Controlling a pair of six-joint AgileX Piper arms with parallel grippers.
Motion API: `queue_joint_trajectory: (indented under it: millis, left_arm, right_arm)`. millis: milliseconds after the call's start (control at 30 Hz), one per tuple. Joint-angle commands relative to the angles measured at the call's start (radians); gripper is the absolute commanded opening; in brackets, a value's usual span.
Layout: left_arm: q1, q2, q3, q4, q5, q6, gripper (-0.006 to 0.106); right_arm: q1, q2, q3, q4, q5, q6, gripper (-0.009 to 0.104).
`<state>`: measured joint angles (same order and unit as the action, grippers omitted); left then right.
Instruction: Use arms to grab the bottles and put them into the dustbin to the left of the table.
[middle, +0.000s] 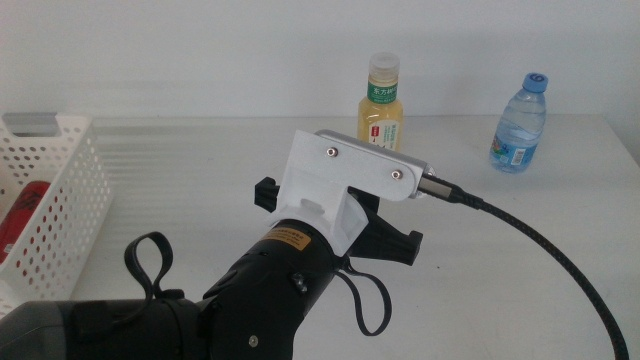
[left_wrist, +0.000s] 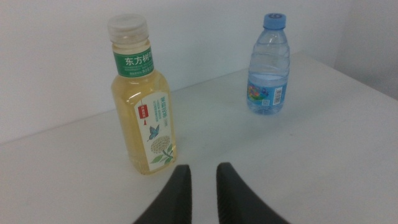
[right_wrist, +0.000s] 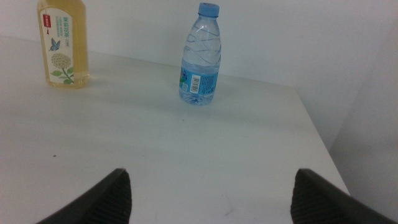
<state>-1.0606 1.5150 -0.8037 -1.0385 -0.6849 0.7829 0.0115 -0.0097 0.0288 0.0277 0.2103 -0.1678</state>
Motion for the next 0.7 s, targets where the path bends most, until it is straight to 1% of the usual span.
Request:
queue_joint_trajectory:
  millis: [0,100,167,233,333,367,400,567,667]
  left_arm:
    - [0.001,-0.042,-0.021,0.006,-0.057,0.003,0.014]
    - [0.001,-0.042,-0.021,-0.004,-0.053,0.011,0.016]
    - [0.001,-0.042,-0.021,0.012,-0.053,0.043,0.024]
    - [0.001,-0.042,-0.021,0.031,-0.032,0.083,0.038]
    - [0.001,-0.042,-0.021,0.016,-0.025,0.096,0.070]
    - [0.001,-0.042,-0.021,0.000,-0.025,0.095,0.083]
    - [0.001,-0.042,-0.021,-0.011,-0.022,0.086,0.091]
    - [0.001,-0.030,-0.021,-0.002,-0.026,0.041,0.090]
    - [0.002,-0.010,-0.021,-0.005,-0.044,-0.024,0.090]
  right_arm:
    - [-0.006,-0.027,-0.008,-0.007,-0.078,-0.012,0.067]
    - [-0.006,-0.027,-0.008,-0.007,-0.078,-0.012,0.067]
    - [-0.006,-0.027,-0.008,-0.007,-0.078,-0.012,0.067]
    - [-0.006,-0.027,-0.008,-0.007,-0.078,-0.012,0.067]
    - [-0.006,-0.027,-0.008,-0.007,-0.078,-0.012,0.067]
    - [-0.006,-0.027,-0.008,-0.007,-0.078,-0.012,0.067]
    - [-0.006,-0.027,-0.008,-0.007,-0.078,-0.012,0.067]
    - [-0.006,-0.027,-0.008,-0.007,-0.078,-0.012,0.067]
    - [-0.006,-0.027,-0.008,-0.007,-0.078,-0.012,0.067]
